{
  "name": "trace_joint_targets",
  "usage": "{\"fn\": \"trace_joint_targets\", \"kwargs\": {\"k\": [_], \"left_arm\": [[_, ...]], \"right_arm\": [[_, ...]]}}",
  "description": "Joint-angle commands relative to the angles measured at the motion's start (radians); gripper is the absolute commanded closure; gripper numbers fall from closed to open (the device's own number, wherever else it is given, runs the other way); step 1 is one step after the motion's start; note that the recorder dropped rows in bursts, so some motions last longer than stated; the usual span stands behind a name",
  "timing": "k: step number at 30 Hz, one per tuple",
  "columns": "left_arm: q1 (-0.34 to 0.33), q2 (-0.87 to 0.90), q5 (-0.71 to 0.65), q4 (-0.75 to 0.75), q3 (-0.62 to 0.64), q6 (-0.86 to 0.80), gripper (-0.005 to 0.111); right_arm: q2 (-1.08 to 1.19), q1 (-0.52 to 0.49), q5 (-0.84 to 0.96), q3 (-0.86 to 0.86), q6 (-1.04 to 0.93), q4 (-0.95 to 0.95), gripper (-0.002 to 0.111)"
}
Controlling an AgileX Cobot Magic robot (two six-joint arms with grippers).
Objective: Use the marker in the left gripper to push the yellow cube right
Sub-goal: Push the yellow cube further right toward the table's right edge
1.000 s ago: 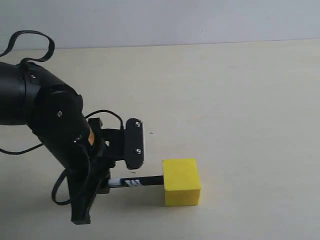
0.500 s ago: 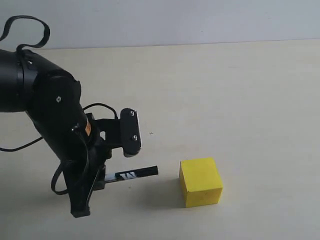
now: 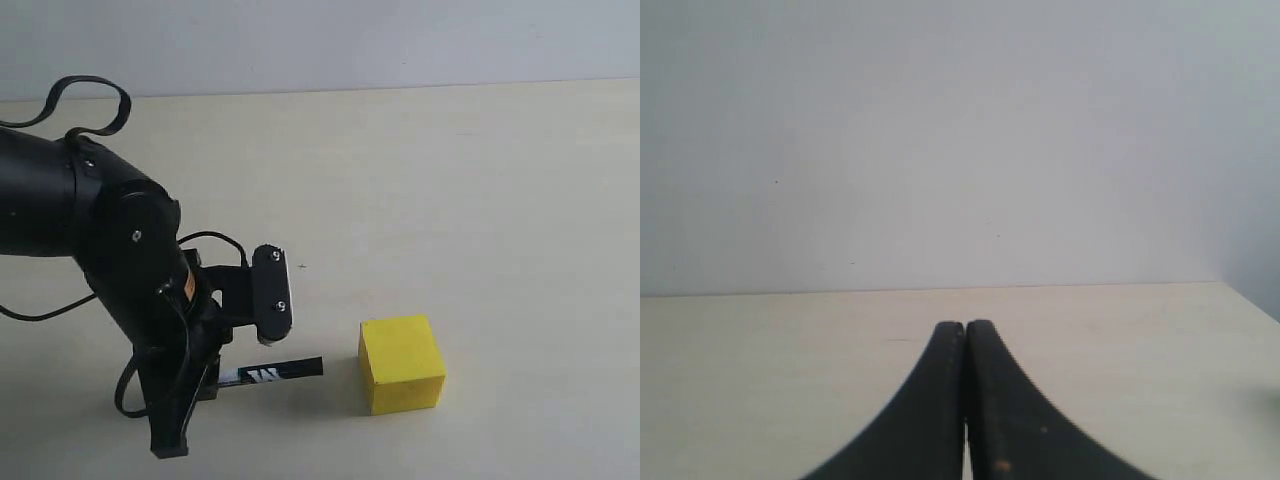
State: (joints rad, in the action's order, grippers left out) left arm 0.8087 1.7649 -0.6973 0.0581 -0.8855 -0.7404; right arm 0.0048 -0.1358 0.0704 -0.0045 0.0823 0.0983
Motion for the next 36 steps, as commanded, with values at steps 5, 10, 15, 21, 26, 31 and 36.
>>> {"fn": "trace_joint_targets", "kwargs": {"k": [5,10,15,21,26,31,36], "left_arm": [[0.007,0.008,0.012,-0.018,-0.002,0.005,0.107],[0.007,0.008,0.018,-0.037,-0.002,0.005,0.107],[0.007,0.008,0.055,-0.051,-0.002,0.016,0.107],[0.007,0.018,0.117,-0.045,-0.016,0.016,0.107],[0.059,0.071,0.117,-0.038,-0.090,0.022,0.107],[0.119,0.109,0.088,-0.073,-0.154,0.020,0.107],[0.069,0.103,0.062,-0.083,-0.177,0.023,0.107]], "right_arm": [[-0.005,0.002,-0.006,0.005,-0.001,-0.001,0.108],[-0.005,0.002,-0.006,0.005,-0.001,-0.001,0.108],[-0.005,0.002,-0.006,0.005,-0.001,-0.001,0.108],[-0.005,0.002,-0.006,0.005,-0.001,-0.001,0.108],[-0.005,0.002,-0.006,0.005,-0.001,-0.001,0.108],[-0.005,0.002,-0.006,0.005,-0.001,-0.001,0.108],[-0.005,0.002,-0.006,0.005,-0.001,-0.001,0.108]]}}
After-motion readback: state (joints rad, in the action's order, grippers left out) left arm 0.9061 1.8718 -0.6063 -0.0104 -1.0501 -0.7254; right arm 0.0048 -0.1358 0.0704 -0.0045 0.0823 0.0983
